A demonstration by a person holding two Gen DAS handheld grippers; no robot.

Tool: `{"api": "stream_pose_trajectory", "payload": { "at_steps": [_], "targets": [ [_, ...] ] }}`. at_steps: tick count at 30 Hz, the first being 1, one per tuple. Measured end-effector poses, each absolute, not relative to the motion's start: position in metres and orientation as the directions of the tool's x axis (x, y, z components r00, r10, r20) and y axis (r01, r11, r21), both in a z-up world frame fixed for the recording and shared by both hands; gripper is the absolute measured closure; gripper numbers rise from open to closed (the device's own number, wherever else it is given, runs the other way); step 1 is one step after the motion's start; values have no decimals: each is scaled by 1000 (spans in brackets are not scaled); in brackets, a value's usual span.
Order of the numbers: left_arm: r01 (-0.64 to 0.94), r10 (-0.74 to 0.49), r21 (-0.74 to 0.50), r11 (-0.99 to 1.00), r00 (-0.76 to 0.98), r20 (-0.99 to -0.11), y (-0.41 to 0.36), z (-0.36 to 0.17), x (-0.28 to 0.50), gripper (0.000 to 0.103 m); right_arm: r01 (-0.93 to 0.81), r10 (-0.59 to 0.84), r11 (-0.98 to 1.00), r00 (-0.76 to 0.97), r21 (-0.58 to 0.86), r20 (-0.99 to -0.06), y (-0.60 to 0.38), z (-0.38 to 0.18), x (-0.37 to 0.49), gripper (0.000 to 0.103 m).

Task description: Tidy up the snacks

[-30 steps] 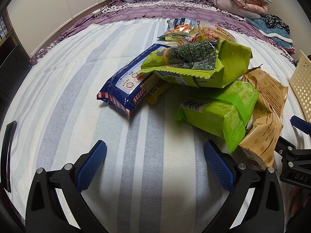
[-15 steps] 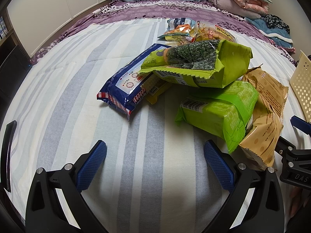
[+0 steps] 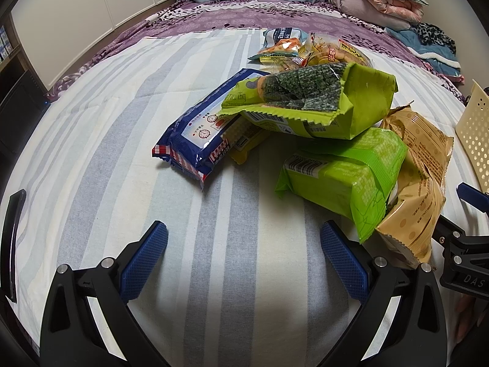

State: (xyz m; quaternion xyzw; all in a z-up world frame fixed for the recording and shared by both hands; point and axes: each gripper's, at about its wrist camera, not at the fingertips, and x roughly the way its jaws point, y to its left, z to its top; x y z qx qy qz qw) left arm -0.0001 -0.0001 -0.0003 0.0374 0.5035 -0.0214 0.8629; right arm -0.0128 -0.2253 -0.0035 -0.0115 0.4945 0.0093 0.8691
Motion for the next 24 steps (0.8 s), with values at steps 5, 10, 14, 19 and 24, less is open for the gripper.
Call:
{"api": "stream_pose_trajectory", "payload": {
  "at_steps": [5,10,14,19,24],
  "targets": [
    [75,1,43,996,492,-871,0,0,0,2,-28,5,1000,511,-11,-860,-225,-4,-12,5],
    [75,1,43,996,492,-871,0,0,0,2,-28,6,1000,510,-10,-860,-225,-4,-12,5],
    [75,-1,42,996,492,-871,0,0,0,2,-28,4,1000,510,-12,-860,-225,-3,-12,5],
    [85,-11,35,996,488,-873,6,1,-1,2,-42,8,999,507,-16,-862,-223,-2,-13,5],
    [82,-7,44,996,535,-845,20,24,-10,2,-41,17,999,517,-5,-856,-230,4,-28,5]
  ]
}}
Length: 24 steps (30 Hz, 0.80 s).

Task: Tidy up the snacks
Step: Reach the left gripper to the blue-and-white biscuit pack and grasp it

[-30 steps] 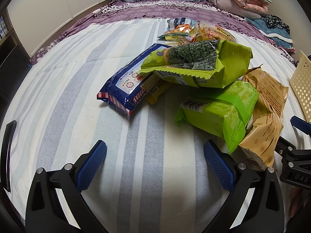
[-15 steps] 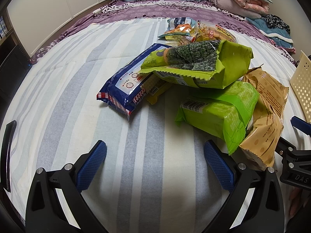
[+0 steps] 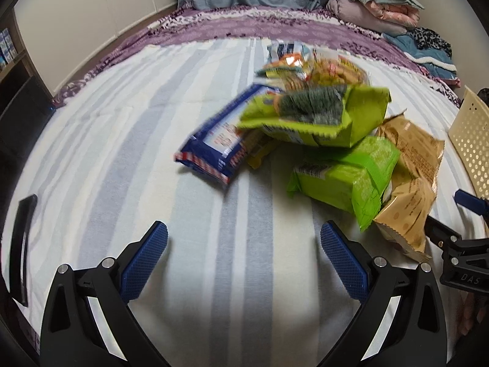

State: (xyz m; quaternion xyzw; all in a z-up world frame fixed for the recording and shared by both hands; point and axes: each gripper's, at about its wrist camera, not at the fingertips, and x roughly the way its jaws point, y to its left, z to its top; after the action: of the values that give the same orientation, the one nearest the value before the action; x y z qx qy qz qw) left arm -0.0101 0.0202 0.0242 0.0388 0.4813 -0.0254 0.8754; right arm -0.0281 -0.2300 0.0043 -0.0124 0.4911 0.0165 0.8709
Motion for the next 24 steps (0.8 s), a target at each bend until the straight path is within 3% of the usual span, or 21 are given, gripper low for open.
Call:
{"api": "stream_pose_trajectory", "payload": {
  "at_steps": [9,24],
  "targets": [
    [39,20,54,998,592,-806,46,55,8,2,-47,94,995,617,83,-781,-242,37,-48,5],
    [110,15,83,990,514,-858,49,27,57,2,-17,96,994,609,108,-787,-260,43,-23,5]
  ]
}}
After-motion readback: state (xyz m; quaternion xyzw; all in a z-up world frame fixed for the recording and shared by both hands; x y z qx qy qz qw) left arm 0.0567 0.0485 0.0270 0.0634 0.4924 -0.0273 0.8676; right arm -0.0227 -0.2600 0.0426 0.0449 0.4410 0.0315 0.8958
